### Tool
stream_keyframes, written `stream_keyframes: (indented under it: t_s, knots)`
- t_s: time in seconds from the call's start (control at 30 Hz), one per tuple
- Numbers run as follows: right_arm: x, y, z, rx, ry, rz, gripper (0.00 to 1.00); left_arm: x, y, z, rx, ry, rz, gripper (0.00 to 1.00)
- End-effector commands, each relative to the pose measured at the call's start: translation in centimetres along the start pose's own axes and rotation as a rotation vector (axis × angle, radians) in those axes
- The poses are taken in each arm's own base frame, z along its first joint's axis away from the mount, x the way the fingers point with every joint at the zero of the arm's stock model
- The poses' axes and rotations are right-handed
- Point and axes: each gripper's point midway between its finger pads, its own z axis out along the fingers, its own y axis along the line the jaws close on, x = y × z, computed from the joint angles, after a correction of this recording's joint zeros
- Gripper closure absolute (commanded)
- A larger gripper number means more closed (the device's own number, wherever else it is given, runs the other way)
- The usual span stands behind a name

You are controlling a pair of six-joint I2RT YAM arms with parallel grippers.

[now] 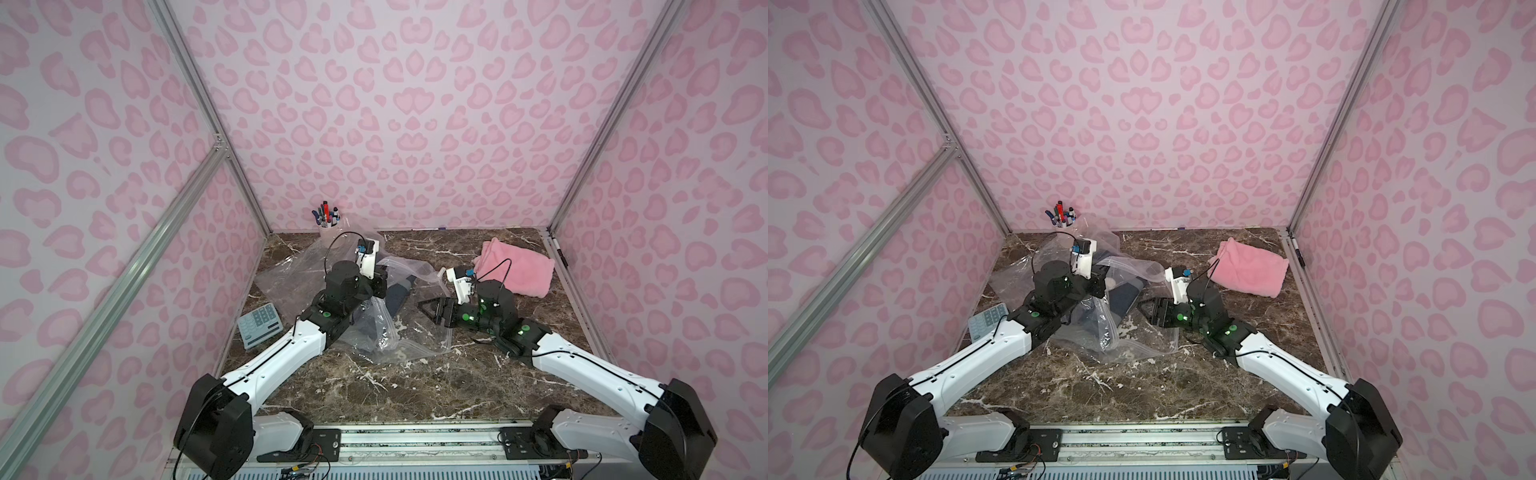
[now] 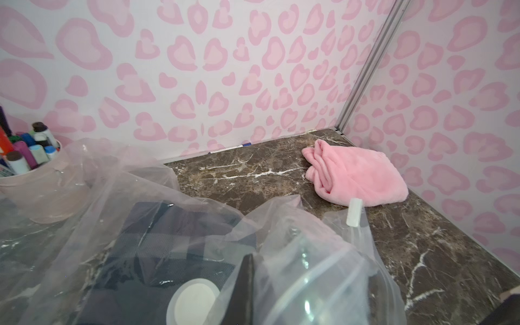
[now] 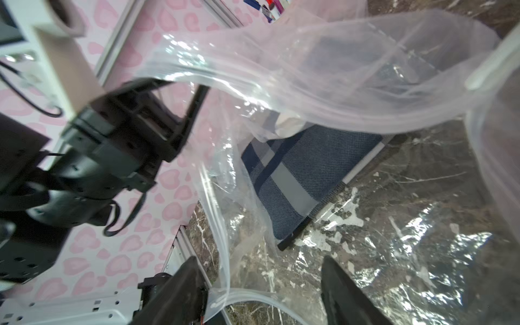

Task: Take the blanket out of the vacuum bag
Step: Take out the blanket from the vacuum bag.

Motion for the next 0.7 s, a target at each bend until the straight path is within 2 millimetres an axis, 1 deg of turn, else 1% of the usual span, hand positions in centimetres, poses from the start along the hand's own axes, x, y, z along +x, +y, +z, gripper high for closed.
stream_keyframes:
  t_s: [0.0,0.07,0.17,0.3,0.37,0.43,0.5,0.6,0.67]
  knots:
    - [-0.7,1.1,1.2,-0.024,-0.077,0.001,0.31,-0.5,0.2,0.0,-0.021,-0.017,0.023,0.96]
    - [0.2,1.0,2.0,0.006,-0.09,-0.007,0.31,-0.5,0.5,0.0,-0.032,-0.021,0.024,0.96]
    - [1.7,-0.3,3.0,0.054,-0.098,0.011,0.31,-0.6,0.9,0.4,-0.057,-0.015,0.026,0.96]
    - [3.3,-2.0,3.7,0.063,-0.123,0.058,0.31,-1.0,1.2,0.5,-0.08,-0.021,0.012,0.96]
    - [3.6,-2.4,4.2,0.058,-0.135,0.063,0.31,-1.0,1.2,0.6,-0.08,-0.018,0.009,0.96]
    - [3.9,-2.7,4.9,0.056,-0.133,0.067,0.3,-1.1,1.1,0.7,-0.078,-0.014,0.006,0.96]
    - [4.0,-2.7,5.9,0.042,-0.125,0.066,0.3,-1.3,1.1,0.6,-0.08,-0.012,0.01,0.96]
    - [4.1,-3.0,7.5,0.039,-0.103,0.06,0.3,-1.5,1.1,0.5,-0.08,-0.007,0.023,0.96]
    - [3.8,-3.1,8.1,0.027,-0.101,0.062,0.3,-1.4,1.1,0.4,-0.084,0.0,0.029,0.96]
